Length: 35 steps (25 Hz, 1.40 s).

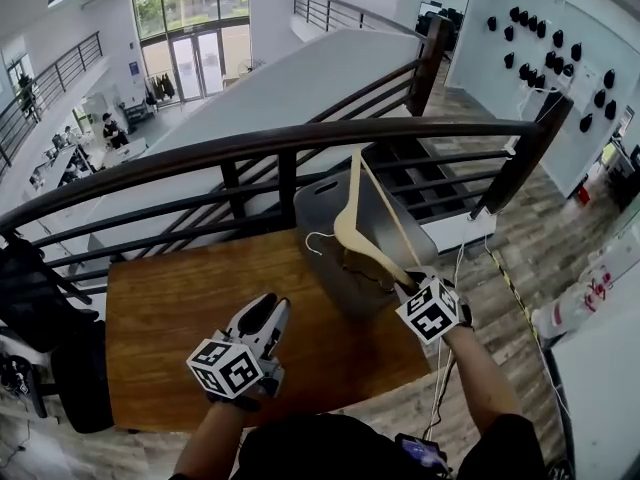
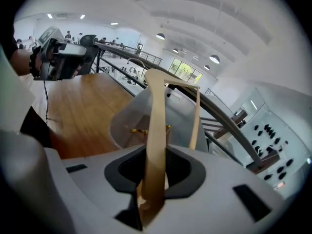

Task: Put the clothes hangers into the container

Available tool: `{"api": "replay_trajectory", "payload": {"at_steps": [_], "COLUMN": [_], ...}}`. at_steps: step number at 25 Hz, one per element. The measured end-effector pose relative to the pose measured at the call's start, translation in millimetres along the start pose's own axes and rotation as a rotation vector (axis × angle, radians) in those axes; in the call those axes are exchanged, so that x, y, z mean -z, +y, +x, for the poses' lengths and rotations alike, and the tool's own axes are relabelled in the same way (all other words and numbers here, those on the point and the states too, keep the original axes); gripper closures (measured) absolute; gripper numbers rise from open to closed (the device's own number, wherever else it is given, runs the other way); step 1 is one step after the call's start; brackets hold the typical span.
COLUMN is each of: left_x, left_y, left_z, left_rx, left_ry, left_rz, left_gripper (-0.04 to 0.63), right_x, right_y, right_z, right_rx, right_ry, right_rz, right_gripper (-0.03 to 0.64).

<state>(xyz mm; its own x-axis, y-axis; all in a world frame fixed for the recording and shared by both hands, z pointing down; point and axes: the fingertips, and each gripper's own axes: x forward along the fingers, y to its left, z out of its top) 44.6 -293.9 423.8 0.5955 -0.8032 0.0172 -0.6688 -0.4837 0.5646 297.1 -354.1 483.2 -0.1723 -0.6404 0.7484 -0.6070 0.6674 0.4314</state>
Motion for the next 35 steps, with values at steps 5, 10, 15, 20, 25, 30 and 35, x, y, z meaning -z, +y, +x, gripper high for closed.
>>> {"api": "replay_trajectory", "payload": {"at_steps": [5, 10, 15, 20, 25, 30, 35], "left_x": [13.6, 13.7, 12.3, 17.9, 20.7, 26.1, 32.9], "left_y": [3.4, 13.7, 20.5, 21.5, 22.8, 17.8, 16.3], "left_z": [-3.3, -17.9, -28.5, -32.8, -34.2, -28.7, -25.7], "left_rx": [-0.014, -0.027, -0.018, -0.012, -0.015, -0.011, -0.003], "left_ry": [0.013, 0.029, 0.049, 0.064, 0.079, 0.086, 0.098], "left_rz": [-0.038, -0.054, -0.071, -0.101, -0.097, -0.098, -0.106], "left_gripper": [0.460, 0.460, 0.460, 0.460, 0.460, 0.460, 0.460], "right_x": [16.2, 23.6, 29.5, 39.8, 46.7, 41.7, 44.7], "right_y": [-24.1, -40.0, -51.7, -76.6, -84.8, -68.0, -55.7], "right_z": [11.5, 18.2, 21.3, 23.8, 25.0, 20.5, 14.3], "right_rx": [0.048, 0.095, 0.184, 0.242, 0.322, 0.350, 0.337], "right_ry": [0.105, 0.161, 0.207, 0.238, 0.286, 0.325, 0.399], "right_rz": [-0.141, -0.182, -0.307, -0.345, -0.497, -0.618, -0.645], "right_gripper": [0.540, 0.541, 0.541, 0.545, 0.543, 0.540, 0.537]}}
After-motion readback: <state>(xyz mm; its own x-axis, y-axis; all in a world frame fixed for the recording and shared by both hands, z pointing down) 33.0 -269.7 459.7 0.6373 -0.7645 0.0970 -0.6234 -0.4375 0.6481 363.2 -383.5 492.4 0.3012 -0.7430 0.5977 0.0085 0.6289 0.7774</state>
